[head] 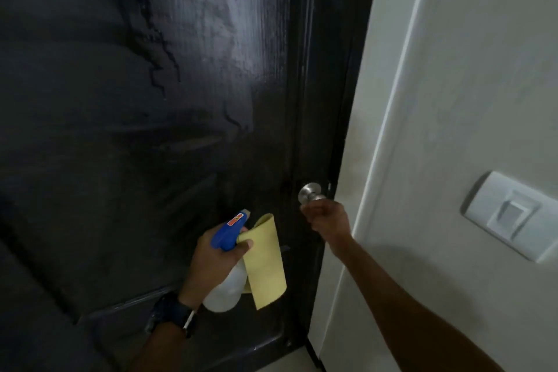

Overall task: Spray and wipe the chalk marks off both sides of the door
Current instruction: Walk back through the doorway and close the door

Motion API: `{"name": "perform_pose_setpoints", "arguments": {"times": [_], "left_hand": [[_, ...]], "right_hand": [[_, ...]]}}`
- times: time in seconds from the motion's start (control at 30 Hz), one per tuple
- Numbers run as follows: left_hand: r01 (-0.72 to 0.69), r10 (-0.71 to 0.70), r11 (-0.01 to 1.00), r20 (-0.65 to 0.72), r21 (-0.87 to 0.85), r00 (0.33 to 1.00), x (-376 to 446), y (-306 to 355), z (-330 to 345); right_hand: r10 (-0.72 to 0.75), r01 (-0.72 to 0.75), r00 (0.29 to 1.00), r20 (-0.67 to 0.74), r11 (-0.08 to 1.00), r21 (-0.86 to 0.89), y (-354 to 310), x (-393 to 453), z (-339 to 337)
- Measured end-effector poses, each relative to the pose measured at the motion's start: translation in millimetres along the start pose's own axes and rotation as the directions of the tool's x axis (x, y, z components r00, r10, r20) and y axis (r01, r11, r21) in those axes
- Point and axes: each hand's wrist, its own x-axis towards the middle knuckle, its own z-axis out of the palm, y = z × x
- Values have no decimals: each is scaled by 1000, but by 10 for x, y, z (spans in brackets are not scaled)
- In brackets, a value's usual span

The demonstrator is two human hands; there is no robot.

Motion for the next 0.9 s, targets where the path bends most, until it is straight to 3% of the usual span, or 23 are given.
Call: {"name": "perform_pose_setpoints", "arguments": {"times": [0.1, 0.23, 0.3, 0.37, 0.43, 0.5, 0.57, 0.7, 0.77, 0.9], "left_hand": [[-10, 10, 1000, -52, -4, 999, 43, 5, -82], [-27, 29, 999, -106, 23, 994, 33, -2, -147], [-10, 16, 999, -127, 45, 992, 8, -29, -151], [8, 2, 997, -149, 72, 989, -31, -62, -137], [37, -20, 995, -188, 89, 982, -86, -89, -99], [65, -39, 993, -255, 94, 966, -185, -84, -55], [68, -26, 990, -312, 123, 950, -290, -71, -32], [40, 41, 972, -332, 232, 942, -506, -52, -87], [35, 56, 969, -351, 246, 935, -597, -40, -132], [9, 91, 965, -366, 262, 926, -769, 15, -178]], "right_hand": [[10, -13, 1000, -9, 932, -361, 70, 438, -70], [145, -93, 988, 52, 831, -548, 118, 856, -81], [265, -196, 958, 113, 887, -419, 125, 978, -23], [425, -391, 880, 212, 902, -184, 152, 1068, -21], [458, -423, 855, 243, 887, -184, 235, 1164, 2], [392, -311, 904, 169, 876, -368, 250, 1162, 62], [226, -126, 969, 99, 799, -589, 232, 1104, 101], [-27, 117, 992, 125, 590, -799, 250, 969, 96], [-78, 164, 987, 144, 499, -851, 260, 884, 64], [-96, 177, 984, 149, 458, -871, 289, 670, -46]]}}
